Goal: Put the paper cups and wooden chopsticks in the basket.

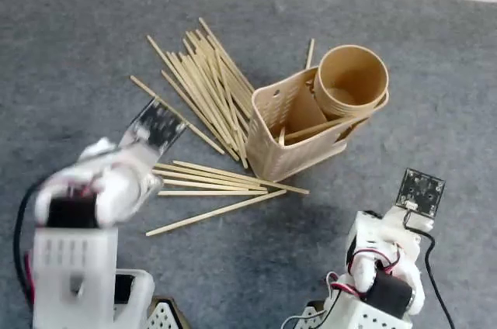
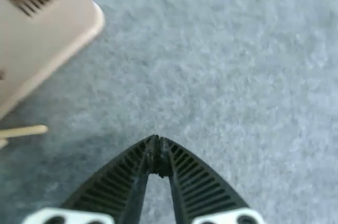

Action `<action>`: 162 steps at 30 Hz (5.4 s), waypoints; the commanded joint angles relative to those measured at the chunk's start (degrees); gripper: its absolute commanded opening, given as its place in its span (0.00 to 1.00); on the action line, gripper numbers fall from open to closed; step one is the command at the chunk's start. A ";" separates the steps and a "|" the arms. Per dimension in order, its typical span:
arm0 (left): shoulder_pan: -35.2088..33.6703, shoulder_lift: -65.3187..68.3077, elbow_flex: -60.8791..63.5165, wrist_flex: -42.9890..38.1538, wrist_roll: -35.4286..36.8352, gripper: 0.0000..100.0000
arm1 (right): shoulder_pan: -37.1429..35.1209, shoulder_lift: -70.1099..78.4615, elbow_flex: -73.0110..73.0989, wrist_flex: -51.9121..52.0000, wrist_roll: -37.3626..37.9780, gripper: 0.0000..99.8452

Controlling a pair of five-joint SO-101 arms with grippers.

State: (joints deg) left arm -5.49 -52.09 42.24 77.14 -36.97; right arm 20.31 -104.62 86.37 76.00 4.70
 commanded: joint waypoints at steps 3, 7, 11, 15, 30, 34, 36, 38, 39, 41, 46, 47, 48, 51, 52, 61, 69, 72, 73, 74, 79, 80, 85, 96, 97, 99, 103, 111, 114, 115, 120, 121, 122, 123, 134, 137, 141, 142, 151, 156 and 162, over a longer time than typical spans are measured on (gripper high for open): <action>1.10 24.75 -13.85 -2.37 -5.63 0.23 | 1.63 -0.48 3.65 -1.27 -0.70 0.00; 1.10 39.60 -19.82 -5.71 -9.93 0.23 | 1.71 -0.48 5.58 -1.27 -0.88 0.00; 1.10 51.47 -25.54 -7.82 -12.84 0.23 | 1.71 -0.48 5.67 -1.71 -0.97 0.00; 1.98 60.44 -30.29 -7.74 -15.30 0.23 | 1.63 -0.48 9.36 -5.23 -1.05 0.00; 6.37 74.59 -33.54 -10.29 -15.38 0.16 | 1.71 -0.48 10.77 -6.73 -1.05 0.00; 6.46 74.86 -33.36 -10.02 -15.38 0.08 | 1.71 -0.48 10.77 -6.73 -0.97 0.00; 6.20 74.86 -33.36 -7.82 -15.38 0.06 | 1.71 -0.48 10.77 -6.73 -0.97 0.00; 6.20 74.77 -33.45 -4.31 -16.62 0.03 | 1.71 -0.48 10.77 -6.73 -0.97 0.00; 6.37 74.68 -33.54 -2.29 -18.02 0.01 | 1.71 -0.48 10.77 -6.73 -0.88 0.00; 6.37 74.68 -33.80 1.49 -20.04 0.00 | 1.71 -0.48 10.77 -6.73 -0.88 0.00; 4.70 73.63 -33.71 5.19 -20.66 0.01 | 1.71 -0.48 10.77 -6.73 -0.79 0.00; 4.09 72.48 -33.45 5.45 -20.75 0.01 | 1.71 -0.48 10.77 -6.73 -0.79 0.00; 3.38 71.16 -33.27 5.63 -20.75 0.01 | 1.71 -0.48 10.77 -6.73 -0.79 0.00; 1.54 66.15 -31.25 8.26 -22.95 0.01 | 1.71 -0.48 10.77 -6.73 -0.79 0.00; 0.92 64.13 -29.85 9.32 -24.88 0.01 | 1.71 -0.48 10.77 -6.73 -0.79 0.00; -5.93 44.00 -16.31 10.55 -28.40 0.01 | 1.71 -0.48 10.77 -6.73 -0.79 0.00; -13.58 25.19 -8.22 10.73 -28.40 0.01 | 1.71 -0.48 10.86 -6.73 -0.79 0.00; -16.40 19.12 -5.49 10.46 -28.40 0.01 | 1.71 -0.48 10.86 -6.73 -0.79 0.00; -17.19 17.19 -4.62 10.37 -28.40 0.01 | 1.71 -0.48 10.86 -6.73 -0.79 0.00; -17.89 15.43 -3.74 10.37 -28.40 0.01 | 1.71 -0.48 10.86 -6.73 -0.79 0.00; -20.26 6.20 -0.31 10.73 -28.13 0.01 | 1.71 -0.48 10.86 -6.73 -0.79 0.00; -20.62 4.26 0.22 10.73 -27.96 0.01 | 1.71 -0.48 10.86 -6.73 -0.79 0.00; -22.64 -7.25 4.00 10.55 -25.85 0.01 | 1.71 -0.48 10.86 -6.73 -0.79 0.00; -22.11 -19.38 2.86 5.71 -0.53 0.00 | 1.71 -0.48 10.86 -6.81 -0.70 0.00; -21.32 -19.03 1.54 4.40 2.99 0.00 | 1.71 -0.48 10.86 -6.81 -0.70 0.00; -18.42 -18.15 -1.10 2.99 9.23 0.00 | 1.71 -0.48 10.86 -6.81 -0.70 0.00; -9.80 -15.43 -8.22 2.37 21.63 0.00 | 1.71 -0.48 10.86 -6.81 -0.70 0.00; 2.77 -5.58 -17.54 -6.77 35.96 0.00 | 1.71 -0.48 10.86 -6.81 -0.70 0.00; 7.25 -2.77 -18.95 -10.99 38.86 0.00 | 1.71 -0.48 10.86 -6.81 -0.70 0.00; 8.84 -2.07 -19.30 -12.66 40.09 0.00 | 1.71 -0.48 10.86 -6.81 -0.70 0.00; 15.96 -0.04 -19.47 -25.14 45.36 0.00 | 1.71 -0.48 10.86 -6.81 -0.70 0.00; 17.36 0.48 -19.47 -27.78 45.89 0.00 | 1.71 -0.48 10.86 -6.81 -0.70 0.00; 18.51 1.10 -19.47 -30.15 46.42 0.00 | 1.71 -0.48 10.86 -6.81 -0.70 0.00; 19.65 1.89 -19.47 -32.62 47.03 0.00 | 1.71 -0.48 10.86 -6.81 -0.70 0.00; 27.21 15.08 -19.56 -55.56 50.81 0.00 | 1.71 -0.48 10.86 -6.81 -0.70 0.00; 29.85 18.42 -19.65 -60.48 50.55 0.00 | 1.71 -0.48 10.86 -6.81 -0.70 0.00; 32.22 22.20 -19.65 -64.35 50.46 0.00 | 1.71 -0.48 10.86 -6.81 -0.70 0.00; 32.48 22.99 -19.65 -65.05 50.46 0.00 | 1.71 -0.48 10.86 -6.81 -0.70 0.00; 33.27 32.75 -19.56 -69.27 50.64 0.01 | 1.71 -0.48 10.86 -6.81 -0.70 0.00; 33.27 34.42 -18.95 -68.13 53.27 0.15 | 1.71 -0.48 10.86 -6.81 -0.70 0.00; 34.95 33.01 -22.20 -55.38 56.18 0.18 | 1.71 -0.48 10.86 -6.81 -0.70 0.00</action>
State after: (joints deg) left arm 27.21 -17.19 24.13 17.80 17.89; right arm 21.45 -104.62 95.69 70.73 4.26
